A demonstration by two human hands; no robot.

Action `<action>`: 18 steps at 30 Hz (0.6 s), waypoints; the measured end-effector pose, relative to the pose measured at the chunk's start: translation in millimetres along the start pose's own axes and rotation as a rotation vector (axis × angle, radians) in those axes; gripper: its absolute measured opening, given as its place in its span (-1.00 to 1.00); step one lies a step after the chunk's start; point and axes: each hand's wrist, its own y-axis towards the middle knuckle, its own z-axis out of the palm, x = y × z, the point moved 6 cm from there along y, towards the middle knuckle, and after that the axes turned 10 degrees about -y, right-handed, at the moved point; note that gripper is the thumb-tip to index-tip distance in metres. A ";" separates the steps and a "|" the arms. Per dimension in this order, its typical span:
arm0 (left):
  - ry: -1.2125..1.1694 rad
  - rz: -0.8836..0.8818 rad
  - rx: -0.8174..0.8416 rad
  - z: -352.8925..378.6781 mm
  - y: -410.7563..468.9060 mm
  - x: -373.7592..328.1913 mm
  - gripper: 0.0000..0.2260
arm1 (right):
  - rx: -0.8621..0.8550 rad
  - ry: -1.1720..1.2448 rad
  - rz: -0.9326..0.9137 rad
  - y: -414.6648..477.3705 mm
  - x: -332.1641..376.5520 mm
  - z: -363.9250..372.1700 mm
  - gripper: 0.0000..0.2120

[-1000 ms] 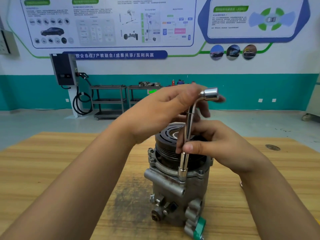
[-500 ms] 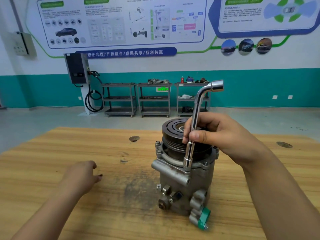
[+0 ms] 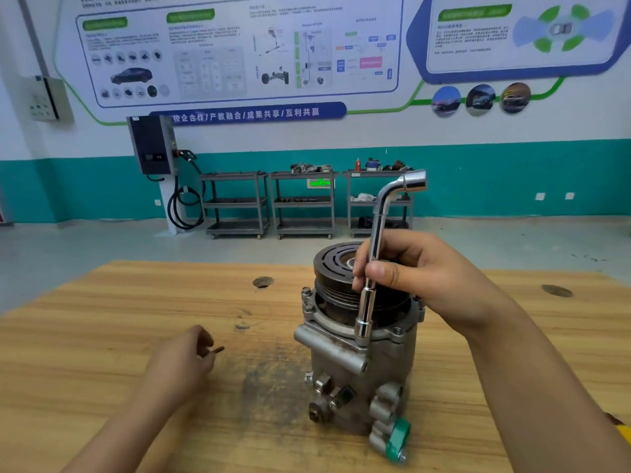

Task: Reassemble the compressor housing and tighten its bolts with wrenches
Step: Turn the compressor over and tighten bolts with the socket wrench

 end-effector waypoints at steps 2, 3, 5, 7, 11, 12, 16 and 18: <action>-0.270 0.124 -0.083 -19.3 -17.3 -34.4 -0.90 | -0.041 0.053 -0.027 0.5 0.7 -2.8 -0.88; -0.350 0.205 -0.113 -30.1 -27.5 -54.0 -0.86 | -0.076 0.086 -0.037 0.6 0.4 -5.6 -0.88; -0.473 0.367 -0.142 -48.1 -50.3 -92.9 -0.81 | -0.146 0.136 -0.049 0.5 -0.6 -12.6 -0.87; -0.574 0.504 -0.148 -61.8 -73.1 -127.4 -0.83 | -0.179 0.167 -0.059 -0.1 -0.8 -18.4 -0.84; -0.571 0.727 -0.101 -73.1 -102.7 -176.9 -0.94 | -0.210 0.189 -0.076 -2.6 3.3 -27.1 -0.79; -0.512 0.793 -0.096 -72.1 -106.8 -187.1 -0.92 | -0.231 0.196 -0.085 -3.5 4.9 -30.1 -0.79; -0.310 0.936 -0.106 -58.1 -109.8 -216.7 -0.89 | -0.273 0.181 -0.105 -6.8 10.5 -38.4 -0.81; -0.230 0.980 -0.098 -49.4 -107.8 -224.9 -0.86 | -0.268 0.163 -0.097 -8.3 10.7 -39.8 -0.82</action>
